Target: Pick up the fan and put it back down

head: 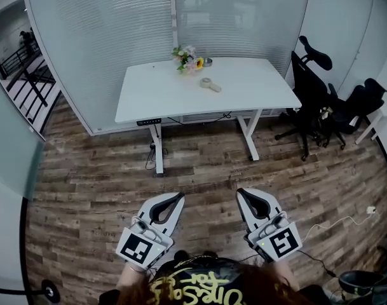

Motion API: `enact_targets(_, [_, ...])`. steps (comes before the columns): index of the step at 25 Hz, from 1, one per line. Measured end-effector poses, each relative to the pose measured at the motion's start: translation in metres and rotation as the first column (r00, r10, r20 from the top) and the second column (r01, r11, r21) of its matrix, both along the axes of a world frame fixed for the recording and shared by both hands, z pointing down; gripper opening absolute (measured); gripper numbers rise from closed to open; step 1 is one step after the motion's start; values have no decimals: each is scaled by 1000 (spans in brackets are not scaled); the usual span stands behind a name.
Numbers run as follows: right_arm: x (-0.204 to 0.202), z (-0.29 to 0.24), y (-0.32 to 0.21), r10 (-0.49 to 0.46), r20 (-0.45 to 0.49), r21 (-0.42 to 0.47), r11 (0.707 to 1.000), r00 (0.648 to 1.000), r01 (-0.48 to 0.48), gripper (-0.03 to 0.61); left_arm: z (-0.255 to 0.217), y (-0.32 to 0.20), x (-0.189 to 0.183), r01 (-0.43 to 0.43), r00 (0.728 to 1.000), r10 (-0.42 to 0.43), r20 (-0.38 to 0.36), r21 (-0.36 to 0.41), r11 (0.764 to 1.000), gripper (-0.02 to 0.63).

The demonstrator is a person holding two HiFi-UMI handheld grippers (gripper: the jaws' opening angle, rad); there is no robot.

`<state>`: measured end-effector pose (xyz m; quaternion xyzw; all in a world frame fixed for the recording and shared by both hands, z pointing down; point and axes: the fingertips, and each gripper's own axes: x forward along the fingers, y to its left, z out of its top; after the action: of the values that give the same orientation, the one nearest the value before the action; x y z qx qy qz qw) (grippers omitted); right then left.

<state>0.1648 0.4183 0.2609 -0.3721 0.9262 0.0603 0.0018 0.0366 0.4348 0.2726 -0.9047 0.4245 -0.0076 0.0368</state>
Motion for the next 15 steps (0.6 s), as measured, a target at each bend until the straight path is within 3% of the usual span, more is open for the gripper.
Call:
enact_targets(2, [-2,0,2,-10,28,1,1000,1000,10,3,-3,3,0,-16,998,16,-63,-1,1000,-7])
enact_targets(4, [-6,-6,7,-43,95,25,999,995,41,3,-13,1,-10,0,983,0,-185,1,1000,14])
enact_targets(6, [-8,-13,9,-51,154,43,998,987,45,3,-23,-2,-23,19,956,-16,-291,8,1000,143])
enact_targets(7, [-7,-14,8,-38,171,47,998,984,30,5,-26,-3,-28,22,949,-18,-316,8,1000,173])
enact_targets(11, [4,-15,-3,72,213,39,996,974,-82,267,-24,-2,-32,47,965,-41,-260,17,999,328])
enact_targets(13, [7,-15,-5,99,219,44,993,971,-111,307,-21,-3,-34,58,969,-53,-243,14,998,381])
enact_targets(15, [7,-15,-6,105,212,45,992,972,-117,322,-20,-5,-39,65,966,-63,-250,2,998,388])
